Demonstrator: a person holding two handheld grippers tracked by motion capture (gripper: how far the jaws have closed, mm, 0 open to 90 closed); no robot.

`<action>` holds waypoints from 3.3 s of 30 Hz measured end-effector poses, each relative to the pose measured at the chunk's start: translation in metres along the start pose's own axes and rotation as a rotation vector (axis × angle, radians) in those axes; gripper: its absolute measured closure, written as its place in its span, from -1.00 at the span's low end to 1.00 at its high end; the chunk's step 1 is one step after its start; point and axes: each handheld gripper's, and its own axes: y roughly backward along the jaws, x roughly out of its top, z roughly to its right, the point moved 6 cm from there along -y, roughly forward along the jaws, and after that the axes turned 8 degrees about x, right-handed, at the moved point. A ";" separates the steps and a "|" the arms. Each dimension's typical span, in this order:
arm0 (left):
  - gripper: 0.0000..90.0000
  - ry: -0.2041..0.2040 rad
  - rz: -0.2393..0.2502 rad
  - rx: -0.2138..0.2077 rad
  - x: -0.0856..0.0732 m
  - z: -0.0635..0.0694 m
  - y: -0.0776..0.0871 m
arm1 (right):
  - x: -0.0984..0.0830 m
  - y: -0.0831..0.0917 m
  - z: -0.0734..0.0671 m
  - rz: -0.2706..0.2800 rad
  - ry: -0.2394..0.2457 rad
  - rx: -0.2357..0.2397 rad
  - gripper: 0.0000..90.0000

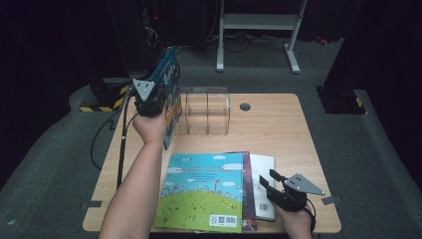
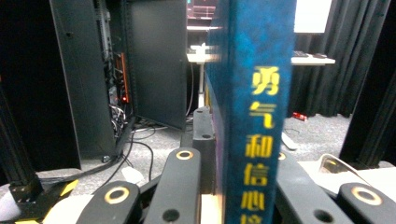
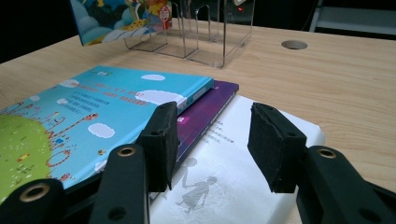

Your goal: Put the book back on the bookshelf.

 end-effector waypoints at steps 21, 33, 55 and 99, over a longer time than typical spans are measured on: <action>0.84 0.006 0.012 -0.005 -0.022 0.006 -0.002 | -0.001 0.000 -0.001 0.000 -0.005 0.012 0.16; 0.75 0.028 -0.027 -0.009 -0.031 -0.002 0.014 | 0.000 -0.002 -0.008 -0.007 0.018 0.021 0.16; 0.85 -0.009 -0.073 0.004 -0.026 0.007 0.001 | 0.000 -0.001 -0.008 -0.005 0.021 0.027 0.16; 0.79 -0.026 -0.086 0.001 -0.033 -0.009 -0.005 | -0.001 -0.003 -0.012 -0.015 0.028 0.037 0.16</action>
